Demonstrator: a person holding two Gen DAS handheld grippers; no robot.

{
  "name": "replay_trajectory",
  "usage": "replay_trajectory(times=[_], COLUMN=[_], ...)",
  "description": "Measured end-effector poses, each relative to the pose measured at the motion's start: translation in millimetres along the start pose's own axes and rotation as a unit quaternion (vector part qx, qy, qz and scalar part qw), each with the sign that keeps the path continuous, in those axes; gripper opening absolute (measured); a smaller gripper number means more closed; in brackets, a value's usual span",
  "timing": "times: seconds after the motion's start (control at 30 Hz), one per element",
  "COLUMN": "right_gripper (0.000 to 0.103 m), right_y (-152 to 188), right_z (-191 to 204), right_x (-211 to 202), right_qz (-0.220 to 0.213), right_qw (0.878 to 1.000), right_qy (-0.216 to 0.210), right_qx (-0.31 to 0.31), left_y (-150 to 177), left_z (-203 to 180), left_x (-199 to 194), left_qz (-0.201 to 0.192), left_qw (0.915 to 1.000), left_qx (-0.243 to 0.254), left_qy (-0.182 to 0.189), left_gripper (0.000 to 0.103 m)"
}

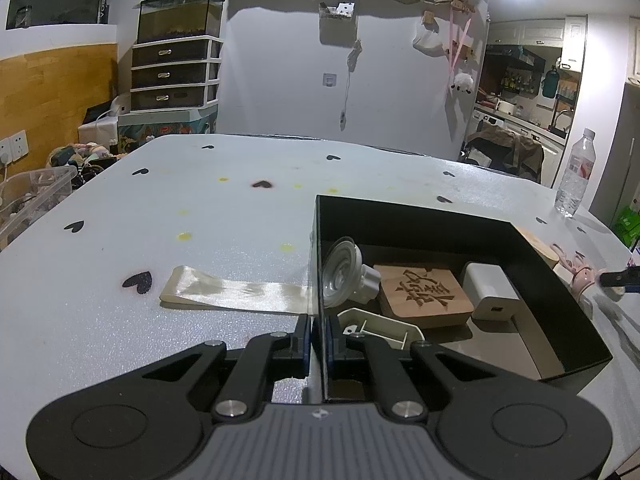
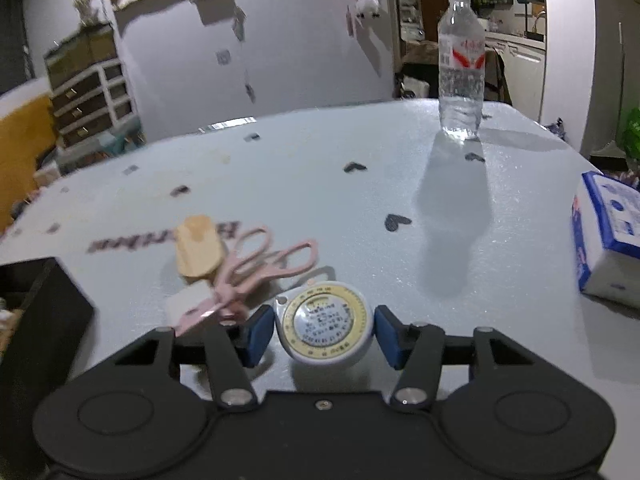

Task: Organize rigid objects
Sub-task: 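Lower the tape measure into the black box and open the right gripper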

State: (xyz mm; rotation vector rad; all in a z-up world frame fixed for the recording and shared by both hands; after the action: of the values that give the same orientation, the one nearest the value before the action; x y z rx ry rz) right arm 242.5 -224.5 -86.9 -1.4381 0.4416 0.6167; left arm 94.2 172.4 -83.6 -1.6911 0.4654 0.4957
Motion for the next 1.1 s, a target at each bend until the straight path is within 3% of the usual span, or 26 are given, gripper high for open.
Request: replay_trajectory(times=[0.23,0.43,0.57,0.67,0.83,0.9,1.1], right_gripper=[0.056,0.056,0.056,0.056,0.056,0.056,0.056], right_y=[-10,-18,-13,-2,22,29,31], right_z=[59,142,195,223,256,260,272], right_x=[-53,-76,-75,-64,-37,-26,-17], right_qz=[-0.033,-0.025,0.002,0.042,0.11,0.137,0.153], right_qw=[0.992,0.966,0.944,0.929,0.909,0.906,0.906], right_qy=[-0.11,-0.219,-0.262,-0.276,-0.263,-0.247,-0.21], right_qx=[-0.047,-0.133,-0.201,-0.242,-0.304,-0.315,-0.334], left_y=[-1,-3,-3,-4,-4,-4,-4], left_z=[-1,-1,1,1,2,2,2], left_x=[-2,-2,-1,0,0,0,0], left_qz=[0.002,0.007,0.01,0.013,0.015,0.014,0.016], left_qw=[1.0,1.0,0.9999,0.9999,0.9998,0.9998,0.9997], left_qx=[0.002,0.0,-0.004,-0.006,-0.008,-0.009,-0.01], left_qy=[0.001,0.005,0.007,0.007,0.009,0.009,0.014], left_gripper=[0.007,0.007,0.007,0.008,0.008,0.008,0.009])
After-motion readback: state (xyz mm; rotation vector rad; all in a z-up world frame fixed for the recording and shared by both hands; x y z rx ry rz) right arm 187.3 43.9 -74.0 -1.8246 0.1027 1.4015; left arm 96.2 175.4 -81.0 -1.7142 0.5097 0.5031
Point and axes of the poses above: each gripper's, at about its wrist camera, not at the fingertips, and x roughly the way its jaws point, z to its left, y to its underside, the point moved 5 cm from there along x, roughly the way its jaws point, and after that the axes turned 7 degrees about y, right-handed, at the moved point
